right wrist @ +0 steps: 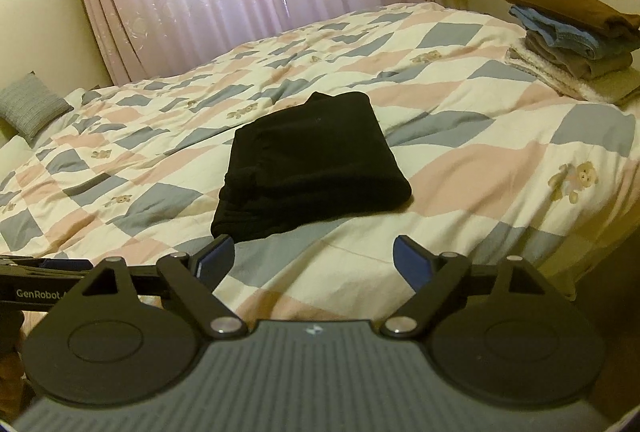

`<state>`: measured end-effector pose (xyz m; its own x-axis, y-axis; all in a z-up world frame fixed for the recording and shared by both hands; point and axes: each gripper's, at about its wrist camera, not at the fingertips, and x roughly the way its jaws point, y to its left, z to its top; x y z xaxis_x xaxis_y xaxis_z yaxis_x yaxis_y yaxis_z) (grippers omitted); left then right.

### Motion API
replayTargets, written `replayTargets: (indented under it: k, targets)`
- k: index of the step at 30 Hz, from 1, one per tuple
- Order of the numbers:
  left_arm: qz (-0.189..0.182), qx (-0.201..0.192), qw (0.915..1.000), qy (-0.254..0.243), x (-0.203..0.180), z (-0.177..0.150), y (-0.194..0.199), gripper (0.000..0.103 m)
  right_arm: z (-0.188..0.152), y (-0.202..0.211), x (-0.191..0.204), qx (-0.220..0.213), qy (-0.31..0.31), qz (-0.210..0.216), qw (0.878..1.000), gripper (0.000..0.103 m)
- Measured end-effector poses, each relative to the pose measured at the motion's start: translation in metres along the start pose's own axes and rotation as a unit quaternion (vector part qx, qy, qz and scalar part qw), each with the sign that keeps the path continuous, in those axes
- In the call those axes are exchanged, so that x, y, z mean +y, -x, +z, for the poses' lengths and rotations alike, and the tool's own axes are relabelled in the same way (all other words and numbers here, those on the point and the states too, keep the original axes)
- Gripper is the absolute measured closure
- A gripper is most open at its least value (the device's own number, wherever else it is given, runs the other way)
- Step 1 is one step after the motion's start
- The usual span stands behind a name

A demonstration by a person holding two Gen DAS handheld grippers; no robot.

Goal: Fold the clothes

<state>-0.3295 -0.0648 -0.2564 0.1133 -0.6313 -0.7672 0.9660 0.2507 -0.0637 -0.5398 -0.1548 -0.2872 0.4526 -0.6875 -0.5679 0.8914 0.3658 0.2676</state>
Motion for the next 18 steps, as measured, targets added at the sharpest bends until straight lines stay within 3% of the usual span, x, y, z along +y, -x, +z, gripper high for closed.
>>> replayTargets:
  k: [10,18]
  targets:
    - [-0.008,0.019,0.9997,0.016,0.003,0.017,-0.026,0.012,0.011,-0.022,-0.023,0.022,-0.010,-0.016,1.000,0.016]
    - [0.005,0.032,0.9992,0.025,0.012,0.024,-0.041,0.012,0.020,-0.046,-0.011,0.041,0.015,-0.012,0.999,0.016]
